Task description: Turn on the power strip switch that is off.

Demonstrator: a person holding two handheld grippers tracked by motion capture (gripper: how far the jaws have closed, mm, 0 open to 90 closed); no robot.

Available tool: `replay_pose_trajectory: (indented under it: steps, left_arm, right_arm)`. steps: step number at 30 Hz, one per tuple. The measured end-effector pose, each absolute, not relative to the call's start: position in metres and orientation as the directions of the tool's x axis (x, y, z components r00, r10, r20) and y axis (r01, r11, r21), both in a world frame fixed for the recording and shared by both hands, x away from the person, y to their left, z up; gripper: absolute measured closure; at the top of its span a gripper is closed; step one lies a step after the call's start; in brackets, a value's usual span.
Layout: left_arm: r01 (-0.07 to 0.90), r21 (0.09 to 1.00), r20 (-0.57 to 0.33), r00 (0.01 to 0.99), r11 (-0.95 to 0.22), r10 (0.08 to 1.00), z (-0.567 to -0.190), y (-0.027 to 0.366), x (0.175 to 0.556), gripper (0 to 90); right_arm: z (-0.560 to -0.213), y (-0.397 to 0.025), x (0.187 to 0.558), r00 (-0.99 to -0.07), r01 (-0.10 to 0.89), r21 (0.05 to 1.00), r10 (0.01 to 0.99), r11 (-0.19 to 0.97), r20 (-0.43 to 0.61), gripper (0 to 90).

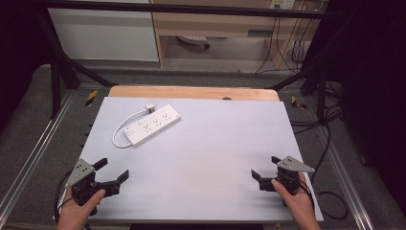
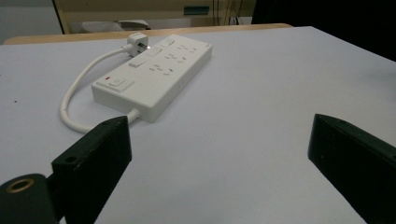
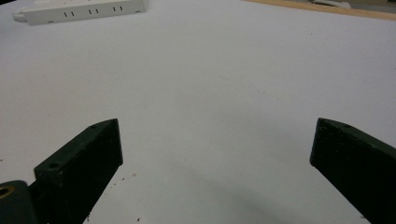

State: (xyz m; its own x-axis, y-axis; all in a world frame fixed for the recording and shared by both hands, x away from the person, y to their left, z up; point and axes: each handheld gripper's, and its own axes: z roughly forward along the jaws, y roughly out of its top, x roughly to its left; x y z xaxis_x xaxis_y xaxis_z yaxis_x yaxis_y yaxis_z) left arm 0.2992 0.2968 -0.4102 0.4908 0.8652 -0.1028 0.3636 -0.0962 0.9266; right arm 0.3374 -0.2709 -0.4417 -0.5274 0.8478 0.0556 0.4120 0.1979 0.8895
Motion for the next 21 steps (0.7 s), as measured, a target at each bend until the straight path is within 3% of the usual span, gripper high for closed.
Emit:
replay_pose_trajectory:
  steps: [21]
  left_arm:
    - [0.351, 0.932, -0.11, 0.5, -0.085, 0.859, -0.4083, 0.2962, 0.2959, 6.1]
  right_arm:
    - [-0.4409, -0.2677, 0.3364, -0.522, 0.414, 0.887, 0.851, 0.204, 0.048, 2.7]
